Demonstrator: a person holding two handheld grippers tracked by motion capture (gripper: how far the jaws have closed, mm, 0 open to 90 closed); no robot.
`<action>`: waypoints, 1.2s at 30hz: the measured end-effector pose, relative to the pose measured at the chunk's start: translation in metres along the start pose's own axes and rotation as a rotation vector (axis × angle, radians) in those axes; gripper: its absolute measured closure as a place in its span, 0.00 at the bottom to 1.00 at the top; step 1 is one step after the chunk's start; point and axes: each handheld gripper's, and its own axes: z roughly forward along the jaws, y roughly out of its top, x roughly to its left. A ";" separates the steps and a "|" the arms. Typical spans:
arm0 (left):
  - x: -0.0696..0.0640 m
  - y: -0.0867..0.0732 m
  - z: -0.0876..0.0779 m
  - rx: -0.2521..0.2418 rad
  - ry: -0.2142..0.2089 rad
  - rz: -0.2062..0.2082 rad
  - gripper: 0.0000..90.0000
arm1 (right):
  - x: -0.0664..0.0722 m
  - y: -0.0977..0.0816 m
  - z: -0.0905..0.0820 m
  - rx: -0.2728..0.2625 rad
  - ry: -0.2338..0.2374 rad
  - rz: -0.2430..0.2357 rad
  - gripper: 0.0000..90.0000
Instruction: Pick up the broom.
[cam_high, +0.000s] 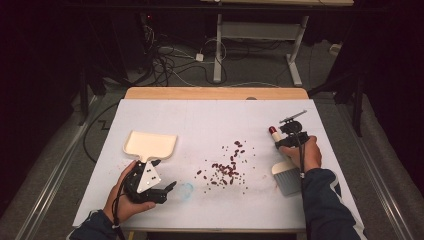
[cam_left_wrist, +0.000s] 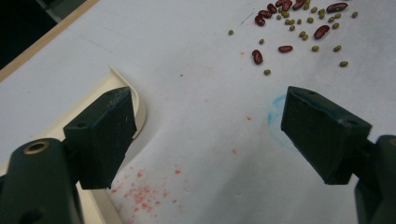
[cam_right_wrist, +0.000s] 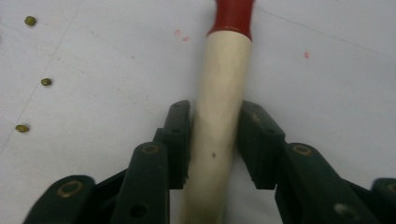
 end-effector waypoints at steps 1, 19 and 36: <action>0.001 0.000 -0.001 -0.006 -0.002 -0.006 0.19 | 0.000 0.000 0.000 0.000 0.000 0.000 0.78; 0.000 0.002 -0.003 -0.017 -0.003 -0.041 0.19 | -0.001 -0.042 -0.064 -0.448 0.085 -0.028 0.78; -0.019 0.041 -0.002 -0.113 -0.087 -0.064 0.22 | 0.017 -0.076 -0.127 -0.778 0.190 -0.063 0.78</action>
